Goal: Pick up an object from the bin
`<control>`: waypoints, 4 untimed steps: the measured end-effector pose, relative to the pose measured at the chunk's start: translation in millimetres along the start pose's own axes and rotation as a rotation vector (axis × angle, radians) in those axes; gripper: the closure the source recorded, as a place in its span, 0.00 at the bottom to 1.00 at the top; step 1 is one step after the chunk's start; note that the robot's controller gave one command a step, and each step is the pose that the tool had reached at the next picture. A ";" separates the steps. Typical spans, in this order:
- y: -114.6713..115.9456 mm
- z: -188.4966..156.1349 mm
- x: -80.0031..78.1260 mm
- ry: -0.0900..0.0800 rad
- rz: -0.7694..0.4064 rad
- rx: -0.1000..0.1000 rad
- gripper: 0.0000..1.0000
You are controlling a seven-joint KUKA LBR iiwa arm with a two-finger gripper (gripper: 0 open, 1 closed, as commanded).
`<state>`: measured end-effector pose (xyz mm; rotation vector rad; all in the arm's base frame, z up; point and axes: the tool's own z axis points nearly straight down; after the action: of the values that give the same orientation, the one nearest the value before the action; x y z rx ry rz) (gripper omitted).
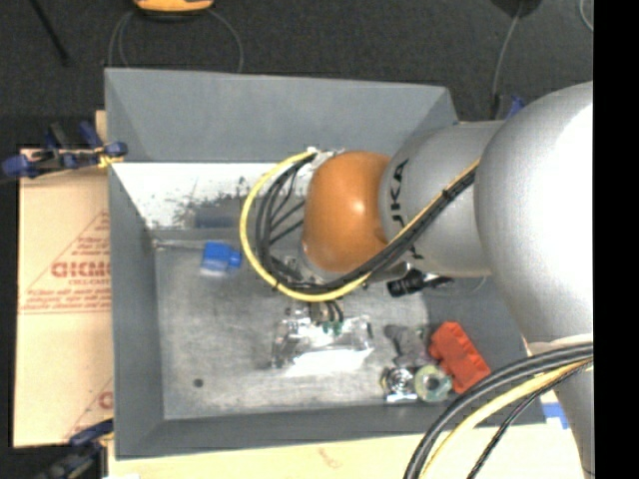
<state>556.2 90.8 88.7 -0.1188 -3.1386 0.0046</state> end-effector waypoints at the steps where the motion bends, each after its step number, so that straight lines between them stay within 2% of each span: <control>1: -99.1 -13.5 -1.7 -0.001 -0.163 0.001 0.00; 2: -108.8 3.7 -4.1 0.007 0.138 -0.002 0.00; 3: -132.3 11.0 31.2 0.008 0.086 -0.005 0.00; 4: -131.1 11.1 29.7 0.004 0.089 -0.007 1.00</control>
Offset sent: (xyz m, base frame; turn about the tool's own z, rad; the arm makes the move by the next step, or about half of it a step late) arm -0.0063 -0.0933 0.0132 -0.1695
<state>516.7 -37.7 78.0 -0.2577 -3.1264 -0.0065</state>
